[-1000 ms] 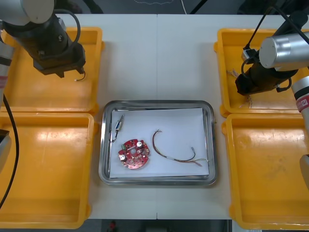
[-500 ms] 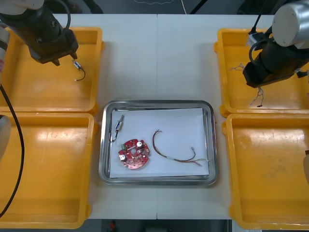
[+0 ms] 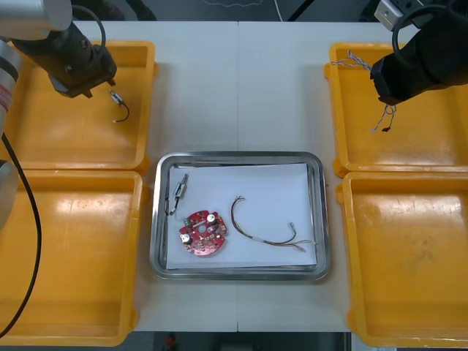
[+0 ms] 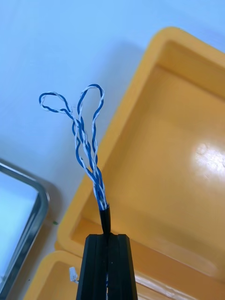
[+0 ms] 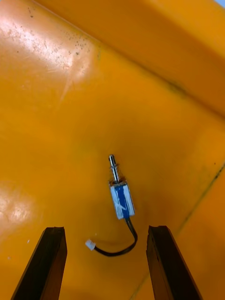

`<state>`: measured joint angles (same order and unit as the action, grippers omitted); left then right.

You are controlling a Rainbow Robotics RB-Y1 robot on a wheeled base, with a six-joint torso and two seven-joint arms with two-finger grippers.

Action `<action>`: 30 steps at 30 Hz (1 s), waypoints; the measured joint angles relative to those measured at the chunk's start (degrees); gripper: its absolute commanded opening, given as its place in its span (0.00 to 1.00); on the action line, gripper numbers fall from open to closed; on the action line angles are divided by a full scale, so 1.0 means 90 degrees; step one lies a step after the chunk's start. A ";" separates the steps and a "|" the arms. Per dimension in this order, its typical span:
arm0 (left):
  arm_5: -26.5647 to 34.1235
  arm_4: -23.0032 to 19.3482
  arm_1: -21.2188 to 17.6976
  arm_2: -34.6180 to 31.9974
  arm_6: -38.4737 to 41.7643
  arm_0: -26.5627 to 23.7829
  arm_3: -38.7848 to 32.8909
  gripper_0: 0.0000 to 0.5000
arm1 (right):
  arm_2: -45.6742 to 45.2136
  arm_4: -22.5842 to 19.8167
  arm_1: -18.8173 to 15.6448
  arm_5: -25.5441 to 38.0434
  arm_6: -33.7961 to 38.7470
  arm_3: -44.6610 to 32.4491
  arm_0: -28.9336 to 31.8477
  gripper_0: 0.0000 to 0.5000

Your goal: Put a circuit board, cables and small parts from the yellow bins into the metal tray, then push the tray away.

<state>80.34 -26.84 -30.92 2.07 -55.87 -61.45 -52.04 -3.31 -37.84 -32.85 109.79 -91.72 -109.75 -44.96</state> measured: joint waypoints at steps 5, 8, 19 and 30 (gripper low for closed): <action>-0.0417 0.0039 0.0051 0.0058 0.0000 -0.0062 0.0289 1.00 | 0.0004 -0.0722 -0.0063 0.0002 -0.0003 -0.0281 0.0007 0.00; -0.0661 0.0040 0.0090 0.0154 0.0000 -0.0063 0.0399 1.00 | 0.0063 -0.0968 -0.0063 0.0003 -0.0015 -0.0531 0.0017 0.00; -0.1291 0.0009 0.0216 0.0773 0.0000 -0.0064 0.0908 1.00 | 0.1787 -0.0949 -0.0078 0.0003 -0.0371 -0.1379 0.0030 0.00; -0.1657 -0.0017 0.0318 0.0979 0.0000 -0.0064 0.1137 1.00 | 0.3691 0.0190 -0.0073 -0.0228 -0.0812 -0.1323 0.0035 0.00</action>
<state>65.42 -26.99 -28.05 10.88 -55.87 -62.02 -41.81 29.91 -36.13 -33.50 107.73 -99.03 -121.66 -44.65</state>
